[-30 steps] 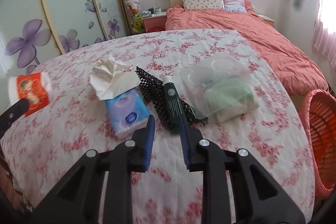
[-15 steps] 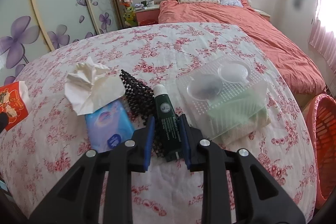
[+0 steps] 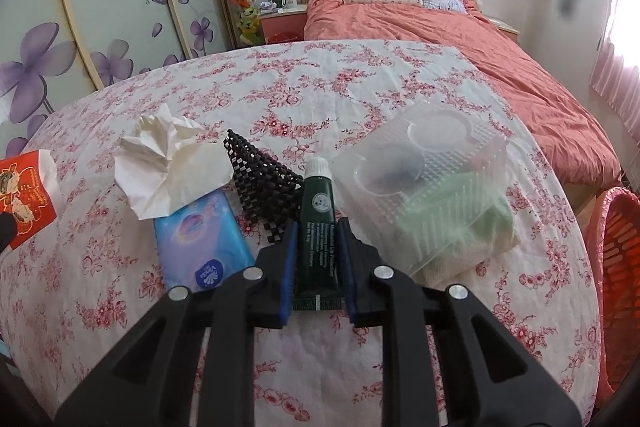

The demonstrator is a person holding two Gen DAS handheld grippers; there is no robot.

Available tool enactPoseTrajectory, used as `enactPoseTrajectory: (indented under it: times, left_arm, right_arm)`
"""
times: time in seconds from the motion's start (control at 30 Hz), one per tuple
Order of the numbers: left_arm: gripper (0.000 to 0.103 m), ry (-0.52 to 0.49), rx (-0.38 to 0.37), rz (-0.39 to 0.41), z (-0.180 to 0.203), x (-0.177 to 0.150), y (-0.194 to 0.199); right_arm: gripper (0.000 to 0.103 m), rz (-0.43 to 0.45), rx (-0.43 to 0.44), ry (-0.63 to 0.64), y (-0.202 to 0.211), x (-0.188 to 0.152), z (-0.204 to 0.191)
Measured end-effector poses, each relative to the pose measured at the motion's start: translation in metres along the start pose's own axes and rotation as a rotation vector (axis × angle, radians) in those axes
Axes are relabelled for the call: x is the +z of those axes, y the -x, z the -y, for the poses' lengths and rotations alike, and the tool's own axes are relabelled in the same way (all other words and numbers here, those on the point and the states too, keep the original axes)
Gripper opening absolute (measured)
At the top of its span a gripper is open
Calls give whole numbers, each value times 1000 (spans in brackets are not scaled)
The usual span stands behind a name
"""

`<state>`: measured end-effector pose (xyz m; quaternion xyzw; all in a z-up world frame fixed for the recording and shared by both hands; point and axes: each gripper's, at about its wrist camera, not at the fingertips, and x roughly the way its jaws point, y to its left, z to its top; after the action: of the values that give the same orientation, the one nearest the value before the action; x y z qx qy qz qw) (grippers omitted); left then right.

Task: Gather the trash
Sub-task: 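Carry the paper cup and toothpaste tube over the orange basket with both tools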

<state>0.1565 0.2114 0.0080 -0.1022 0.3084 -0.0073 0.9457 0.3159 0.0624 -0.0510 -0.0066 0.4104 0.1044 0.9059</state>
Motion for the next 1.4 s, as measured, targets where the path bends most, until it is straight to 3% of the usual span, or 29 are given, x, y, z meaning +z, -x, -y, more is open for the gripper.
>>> enactPoseTrajectory:
  times: [0.47, 0.9, 1.4]
  left_arm:
    - [3, -27, -27, 5, 18, 3, 3]
    - [3, -80, -92, 8, 59, 6, 1]
    - [3, -185, -234, -16, 143, 4, -16]
  right_arm:
    - [20, 62, 33, -22, 39, -10, 10]
    - [20, 162, 34, -52, 89, -14, 37]
    - [20, 281, -118, -137, 141, -38, 113]
